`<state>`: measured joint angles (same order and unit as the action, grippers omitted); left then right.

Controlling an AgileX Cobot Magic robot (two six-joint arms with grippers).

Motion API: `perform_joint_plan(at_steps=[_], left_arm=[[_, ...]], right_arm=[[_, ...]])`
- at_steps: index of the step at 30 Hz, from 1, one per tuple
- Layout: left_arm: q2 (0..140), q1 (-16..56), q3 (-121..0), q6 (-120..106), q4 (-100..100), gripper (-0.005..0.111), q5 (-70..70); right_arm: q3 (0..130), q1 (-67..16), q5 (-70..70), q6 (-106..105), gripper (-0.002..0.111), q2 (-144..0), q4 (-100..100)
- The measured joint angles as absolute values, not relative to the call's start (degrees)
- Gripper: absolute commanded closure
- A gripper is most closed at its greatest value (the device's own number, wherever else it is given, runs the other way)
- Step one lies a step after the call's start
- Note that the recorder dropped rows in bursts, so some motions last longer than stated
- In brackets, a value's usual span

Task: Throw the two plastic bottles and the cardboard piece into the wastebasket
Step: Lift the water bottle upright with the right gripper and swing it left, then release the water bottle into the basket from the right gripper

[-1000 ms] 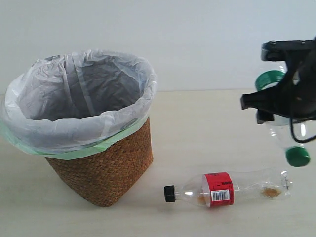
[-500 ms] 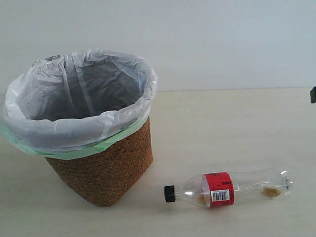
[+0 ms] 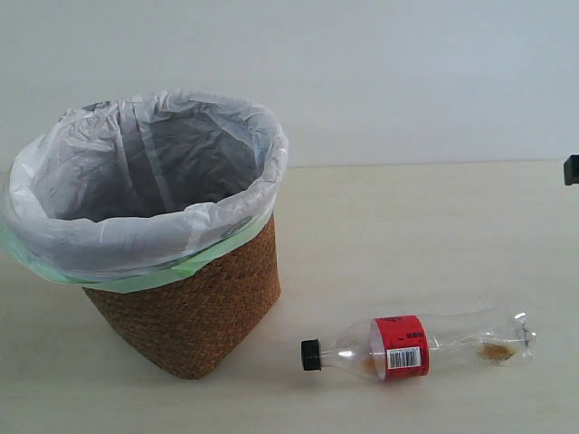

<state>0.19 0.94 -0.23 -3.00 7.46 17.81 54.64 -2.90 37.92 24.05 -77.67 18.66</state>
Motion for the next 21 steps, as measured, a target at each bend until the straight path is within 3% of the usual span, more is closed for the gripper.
perform_joint_plan(at_steps=[6,12,14,18,19,21], left_arm=[[0.2,0.9,-0.2,-3.0,7.5,0.103,17.8],[0.2,0.9,-0.2,-3.0,7.5,0.103,17.8],[0.2,0.9,-0.2,-3.0,7.5,0.103,17.8],[0.2,0.9,-0.2,-3.0,7.5,0.103,17.8],[0.2,0.9,-0.2,-3.0,7.5,0.103,17.8],[0.2,0.9,-0.2,-3.0,7.5,0.103,17.8]], right_arm=[[56.3,-9.9,34.9,24.1,0.108,-83.8,13.7],[72.9,-24.3,35.2,22.1,0.104,-90.1,5.6],[80.3,-29.1,35.2,17.2,0.087,-91.2,-2.4],[95.8,-34.5,37.7,3.8,0.024,-94.3,-26.6],[99.1,-35.1,38.4,2.9,0.019,-95.3,-29.8],[103.6,-35.4,39.4,4.0,0.024,-97.0,-31.4]])
